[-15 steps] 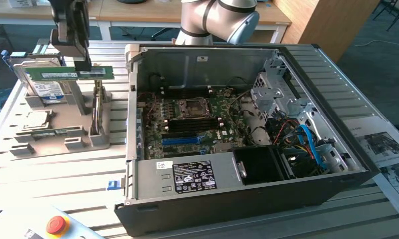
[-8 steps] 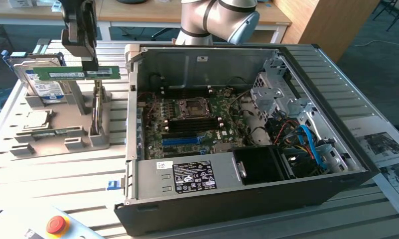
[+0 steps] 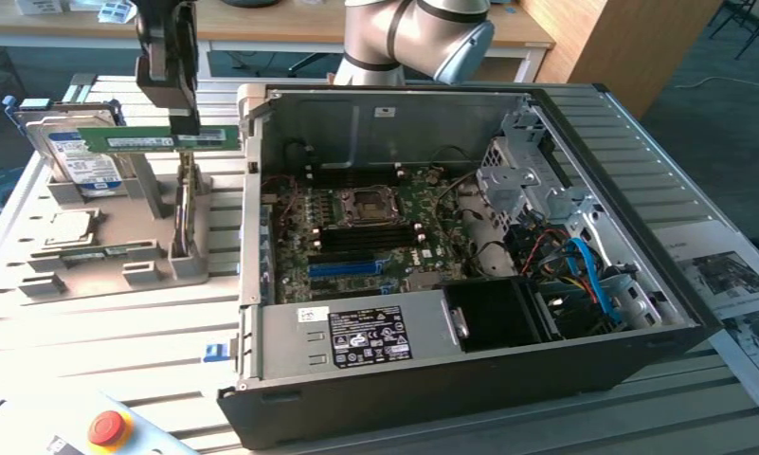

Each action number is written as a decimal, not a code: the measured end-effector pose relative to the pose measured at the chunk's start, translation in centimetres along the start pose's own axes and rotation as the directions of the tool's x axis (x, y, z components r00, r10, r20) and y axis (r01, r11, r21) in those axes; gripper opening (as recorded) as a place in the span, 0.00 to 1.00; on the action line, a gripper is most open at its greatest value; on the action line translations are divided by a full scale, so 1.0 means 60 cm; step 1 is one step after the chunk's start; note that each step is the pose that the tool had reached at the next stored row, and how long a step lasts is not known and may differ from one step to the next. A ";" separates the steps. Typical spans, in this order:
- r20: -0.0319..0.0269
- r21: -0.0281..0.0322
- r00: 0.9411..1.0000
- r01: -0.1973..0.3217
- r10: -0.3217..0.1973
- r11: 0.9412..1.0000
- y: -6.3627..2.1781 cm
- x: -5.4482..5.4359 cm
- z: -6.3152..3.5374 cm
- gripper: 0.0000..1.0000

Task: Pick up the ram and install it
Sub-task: 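Pick up the ram and move it above insertion slot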

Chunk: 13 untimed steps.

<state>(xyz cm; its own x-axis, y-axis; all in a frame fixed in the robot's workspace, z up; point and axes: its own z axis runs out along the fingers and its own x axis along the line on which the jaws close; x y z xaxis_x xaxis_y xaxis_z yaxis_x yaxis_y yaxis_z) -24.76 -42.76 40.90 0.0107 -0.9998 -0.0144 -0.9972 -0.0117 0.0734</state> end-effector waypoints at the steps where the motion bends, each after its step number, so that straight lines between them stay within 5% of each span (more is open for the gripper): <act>1: 0.000 -0.003 1.000 0.000 0.000 1.000 -0.013 0.000 -0.001 0.12; 3: 0.000 -0.007 1.000 0.000 0.000 1.000 -0.041 0.000 -0.003 0.12; 13: 0.000 -0.013 1.000 0.000 0.000 1.000 -0.074 0.001 -0.006 0.12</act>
<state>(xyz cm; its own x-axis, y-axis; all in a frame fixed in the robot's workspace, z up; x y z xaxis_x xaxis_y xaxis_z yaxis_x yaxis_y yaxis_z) -20.29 -42.76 40.93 0.0106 -0.9998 -0.0145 -0.9962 -0.0118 0.0863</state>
